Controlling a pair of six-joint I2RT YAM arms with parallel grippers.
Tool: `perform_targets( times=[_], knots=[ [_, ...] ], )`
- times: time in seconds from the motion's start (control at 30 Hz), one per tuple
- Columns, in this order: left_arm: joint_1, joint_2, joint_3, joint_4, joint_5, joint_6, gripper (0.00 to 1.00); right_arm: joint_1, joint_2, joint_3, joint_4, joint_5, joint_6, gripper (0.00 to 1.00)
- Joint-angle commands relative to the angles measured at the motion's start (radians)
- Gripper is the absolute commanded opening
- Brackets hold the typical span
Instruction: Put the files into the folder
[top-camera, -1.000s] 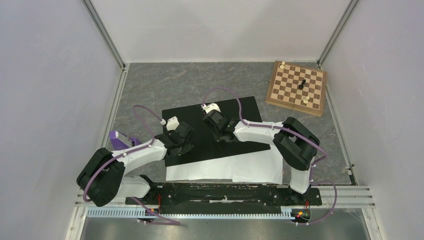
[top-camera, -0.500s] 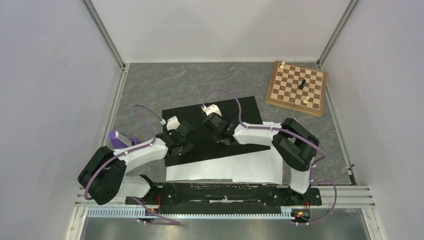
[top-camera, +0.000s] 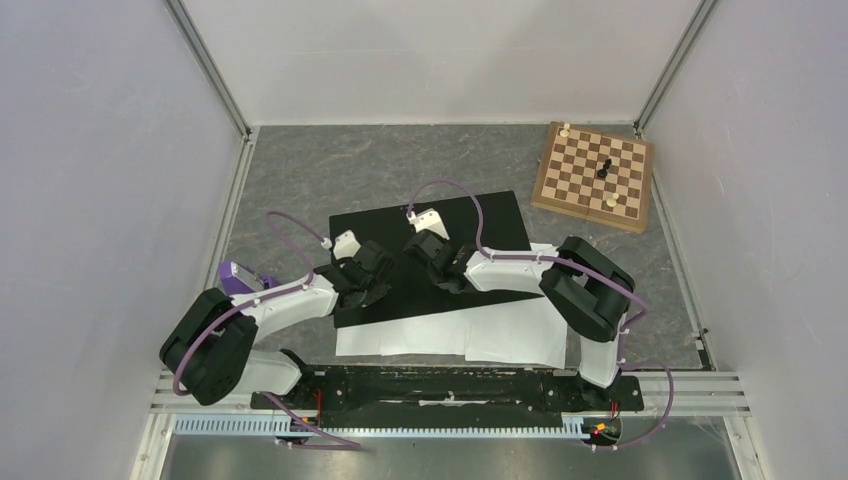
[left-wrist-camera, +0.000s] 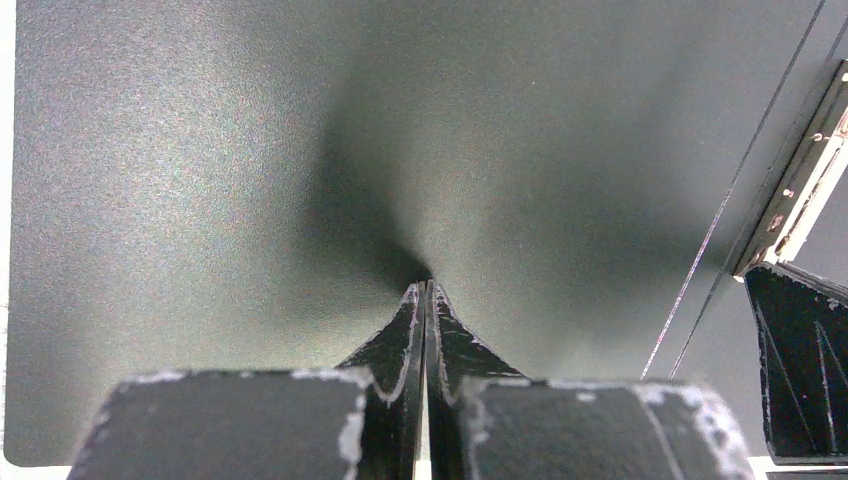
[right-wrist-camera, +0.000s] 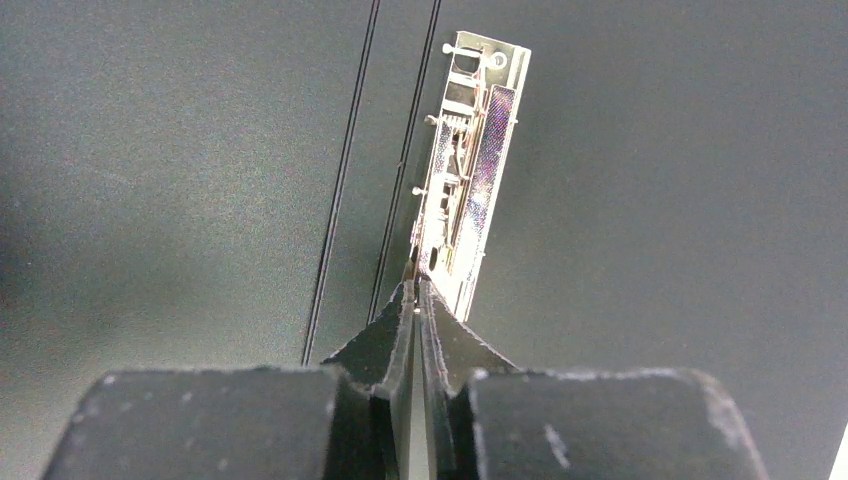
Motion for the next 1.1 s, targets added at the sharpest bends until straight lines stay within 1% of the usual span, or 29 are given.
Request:
perform_targets(
  times=[0.0,0.33,0.43,0.5,0.73,0.83,0.9,1.07],
  knots=[
    [0.013,0.039,-0.034,-0.110,-0.025,-0.013,0.02,-0.028,0.006,-0.045,-0.184,0.068,-0.006,0.06],
    [0.013,0.036,-0.032,-0.110,-0.029,-0.011,0.02,-0.030,-0.019,0.044,-0.225,0.068,-0.024,0.08],
    [0.013,0.035,-0.019,-0.110,-0.023,0.020,0.02,-0.030,-0.025,0.066,-0.224,0.057,-0.027,0.11],
    [0.013,0.029,-0.005,-0.103,-0.007,0.051,0.02,-0.030,-0.026,0.088,-0.227,0.053,-0.034,0.13],
    [0.013,0.012,0.070,-0.095,0.028,0.160,0.02,-0.029,-0.038,0.154,-0.222,0.039,-0.068,0.29],
    [0.013,0.022,0.111,-0.104,0.049,0.203,0.02,-0.031,-0.069,0.150,-0.212,0.024,-0.074,0.36],
    [0.013,0.026,0.138,-0.107,0.066,0.229,0.02,-0.033,-0.101,0.120,-0.192,0.012,-0.077,0.39],
    [0.013,0.028,0.198,-0.112,0.113,0.303,0.02,-0.032,-0.216,-0.019,-0.103,-0.026,-0.082,0.39]
  ],
)
